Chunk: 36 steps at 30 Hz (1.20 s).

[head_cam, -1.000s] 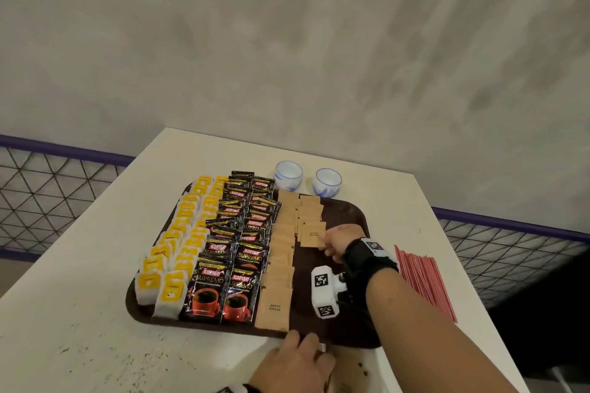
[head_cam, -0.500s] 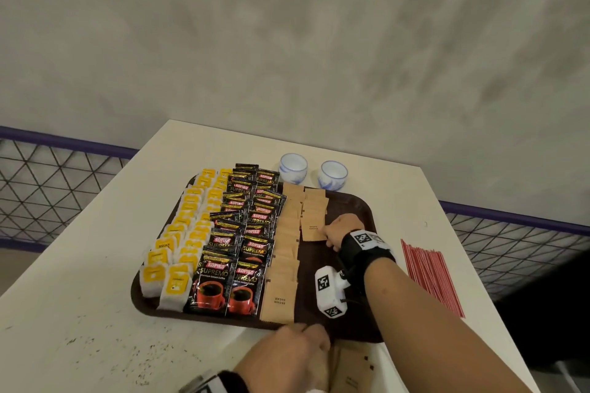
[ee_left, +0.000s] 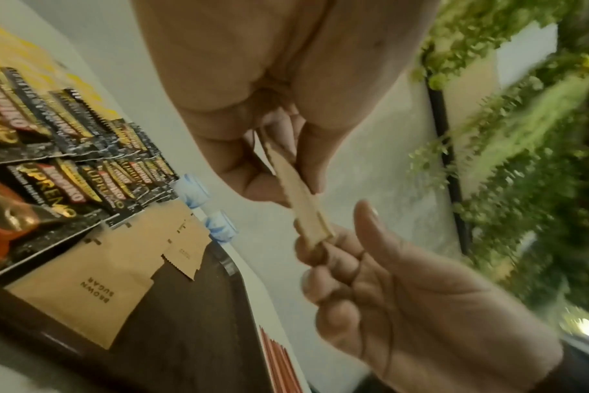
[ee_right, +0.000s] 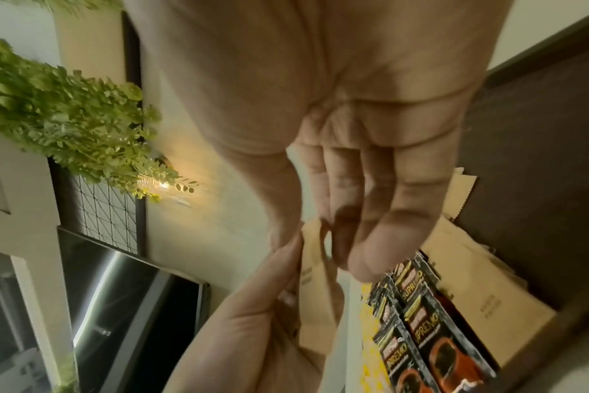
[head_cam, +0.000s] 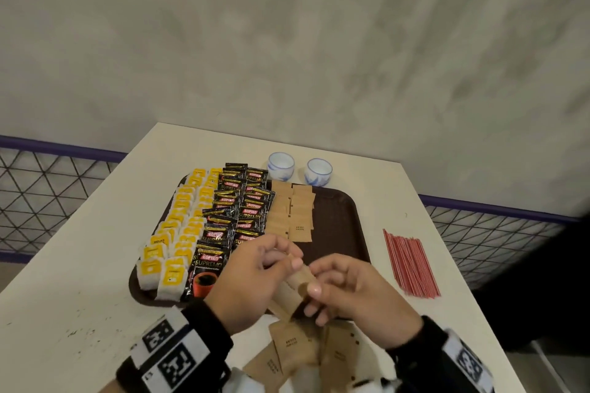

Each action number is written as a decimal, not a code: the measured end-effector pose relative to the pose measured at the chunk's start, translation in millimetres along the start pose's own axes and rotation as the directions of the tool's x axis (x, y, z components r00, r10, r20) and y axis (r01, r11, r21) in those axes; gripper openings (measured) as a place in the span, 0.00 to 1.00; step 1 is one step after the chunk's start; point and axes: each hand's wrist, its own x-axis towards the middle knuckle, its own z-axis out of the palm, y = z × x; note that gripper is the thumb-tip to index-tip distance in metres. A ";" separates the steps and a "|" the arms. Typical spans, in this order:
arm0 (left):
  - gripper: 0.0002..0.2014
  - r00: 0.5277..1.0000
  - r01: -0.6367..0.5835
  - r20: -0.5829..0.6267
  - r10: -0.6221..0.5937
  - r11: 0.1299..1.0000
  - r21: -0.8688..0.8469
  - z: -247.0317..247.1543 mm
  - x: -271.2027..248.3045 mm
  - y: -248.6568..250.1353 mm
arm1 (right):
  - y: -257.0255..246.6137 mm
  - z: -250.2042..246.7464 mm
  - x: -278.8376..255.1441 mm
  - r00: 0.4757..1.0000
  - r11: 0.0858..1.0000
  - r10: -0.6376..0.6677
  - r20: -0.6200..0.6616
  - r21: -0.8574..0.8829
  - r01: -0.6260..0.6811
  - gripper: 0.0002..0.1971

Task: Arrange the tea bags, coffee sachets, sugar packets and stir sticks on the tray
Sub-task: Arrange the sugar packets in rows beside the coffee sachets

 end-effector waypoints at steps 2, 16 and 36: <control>0.01 1.000 -0.001 0.030 0.001 1.000 0.004 9.3 -3.5 -1.8 | 6.1 2.6 -10.6 0.995 0.999 -0.026 -0.093 0.041 0.030 0.13; 0.26 0.865 -0.187 0.325 -0.382 0.355 0.916 29.8 -24.8 -38.7 | 24.6 -57.6 76.4 0.901 0.965 0.136 -0.411 -0.149 -0.214 0.05; 0.17 0.872 -0.331 0.380 -0.308 0.201 0.922 32.9 -4.7 -51.8 | 51.8 -56.9 188.4 0.812 0.826 0.060 -0.580 -0.428 -0.366 0.14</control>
